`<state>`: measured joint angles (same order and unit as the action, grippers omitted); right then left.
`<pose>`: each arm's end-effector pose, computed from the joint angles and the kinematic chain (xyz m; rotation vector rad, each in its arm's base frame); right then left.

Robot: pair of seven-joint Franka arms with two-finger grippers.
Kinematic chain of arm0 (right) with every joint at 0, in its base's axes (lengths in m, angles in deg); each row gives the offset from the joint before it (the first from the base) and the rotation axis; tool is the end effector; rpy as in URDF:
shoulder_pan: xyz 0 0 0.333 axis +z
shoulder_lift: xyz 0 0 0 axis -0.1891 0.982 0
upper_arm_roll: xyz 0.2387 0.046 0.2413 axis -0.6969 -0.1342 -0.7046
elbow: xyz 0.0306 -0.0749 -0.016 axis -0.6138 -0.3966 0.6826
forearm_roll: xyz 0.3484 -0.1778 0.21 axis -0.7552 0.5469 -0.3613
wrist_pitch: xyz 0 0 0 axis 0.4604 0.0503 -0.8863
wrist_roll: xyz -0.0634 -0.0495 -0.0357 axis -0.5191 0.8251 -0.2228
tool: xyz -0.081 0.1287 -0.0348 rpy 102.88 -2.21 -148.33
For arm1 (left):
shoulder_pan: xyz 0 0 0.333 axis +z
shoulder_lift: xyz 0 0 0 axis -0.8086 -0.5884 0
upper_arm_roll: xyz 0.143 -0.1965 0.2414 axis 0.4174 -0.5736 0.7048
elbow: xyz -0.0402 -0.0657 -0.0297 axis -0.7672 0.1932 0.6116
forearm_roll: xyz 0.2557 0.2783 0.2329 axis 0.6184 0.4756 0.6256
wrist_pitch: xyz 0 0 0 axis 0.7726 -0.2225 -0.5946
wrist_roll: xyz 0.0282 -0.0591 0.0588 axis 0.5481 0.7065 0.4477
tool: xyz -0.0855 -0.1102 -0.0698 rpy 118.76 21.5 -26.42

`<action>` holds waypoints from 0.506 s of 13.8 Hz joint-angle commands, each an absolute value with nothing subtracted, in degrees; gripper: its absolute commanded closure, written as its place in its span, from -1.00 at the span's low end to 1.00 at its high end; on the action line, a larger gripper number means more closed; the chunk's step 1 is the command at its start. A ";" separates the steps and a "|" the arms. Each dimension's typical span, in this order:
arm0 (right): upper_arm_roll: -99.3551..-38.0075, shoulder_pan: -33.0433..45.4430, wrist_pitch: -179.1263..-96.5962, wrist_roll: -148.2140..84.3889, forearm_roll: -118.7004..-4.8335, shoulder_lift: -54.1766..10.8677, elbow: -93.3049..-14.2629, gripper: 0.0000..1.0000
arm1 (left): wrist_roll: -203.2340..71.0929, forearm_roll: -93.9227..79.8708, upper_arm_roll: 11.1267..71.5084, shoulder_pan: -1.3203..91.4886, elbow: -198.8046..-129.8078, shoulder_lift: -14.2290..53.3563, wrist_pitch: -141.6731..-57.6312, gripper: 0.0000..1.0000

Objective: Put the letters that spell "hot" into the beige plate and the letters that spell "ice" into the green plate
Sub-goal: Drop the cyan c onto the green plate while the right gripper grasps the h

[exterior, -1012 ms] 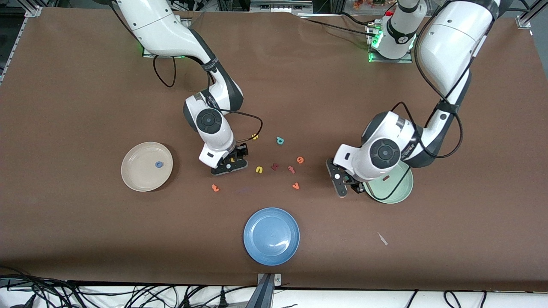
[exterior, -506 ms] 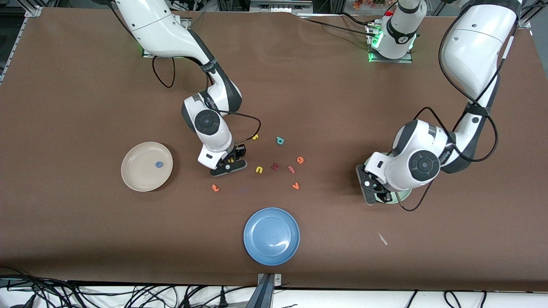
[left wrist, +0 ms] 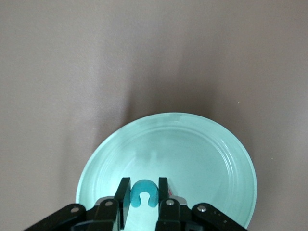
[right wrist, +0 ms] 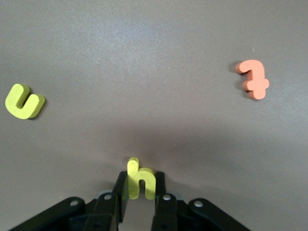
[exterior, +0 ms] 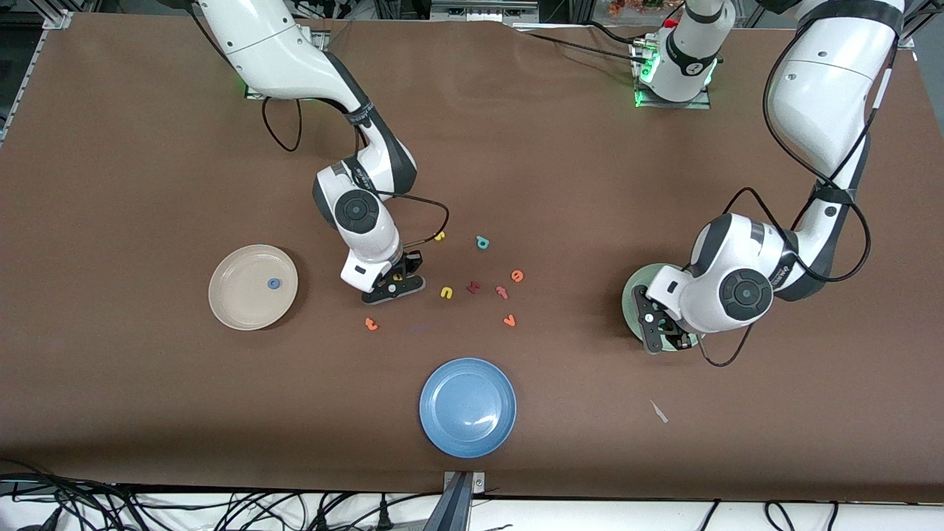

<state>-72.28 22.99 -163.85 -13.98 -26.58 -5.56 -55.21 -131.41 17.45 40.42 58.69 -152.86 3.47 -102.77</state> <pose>0.6084 0.3826 0.1105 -3.0926 -0.4962 -0.0397 0.7318 -0.1377 0.1712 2.3973 -1.9483 -0.1774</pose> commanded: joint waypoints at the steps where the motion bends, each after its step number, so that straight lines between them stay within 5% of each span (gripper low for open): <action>1: -72.37 22.76 -162.69 -14.58 -26.50 -4.16 -52.50 0.67 | -132.64 18.14 40.48 58.97 -153.54 3.00 -103.60 1.00; 2: -72.37 22.76 -161.99 -14.58 -26.50 -4.16 -52.24 0.67 | -132.55 18.14 40.48 58.97 -153.71 2.91 -103.60 0.56; 4: -72.11 22.76 -160.59 -14.58 -26.50 -4.34 -51.45 0.69 | -132.90 18.05 40.40 59.32 -153.71 3.08 -103.17 -0.99; 7: -72.11 21.36 -156.55 -15.01 -26.24 -4.78 -49.78 0.70 | -132.64 17.18 40.31 59.58 -153.45 4.22 -102.29 -1.00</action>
<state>-71.80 22.71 -159.73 -13.98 -26.58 -5.50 -52.36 -131.73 17.44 40.60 59.01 -153.22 2.70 -102.95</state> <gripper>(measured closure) 0.744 0.414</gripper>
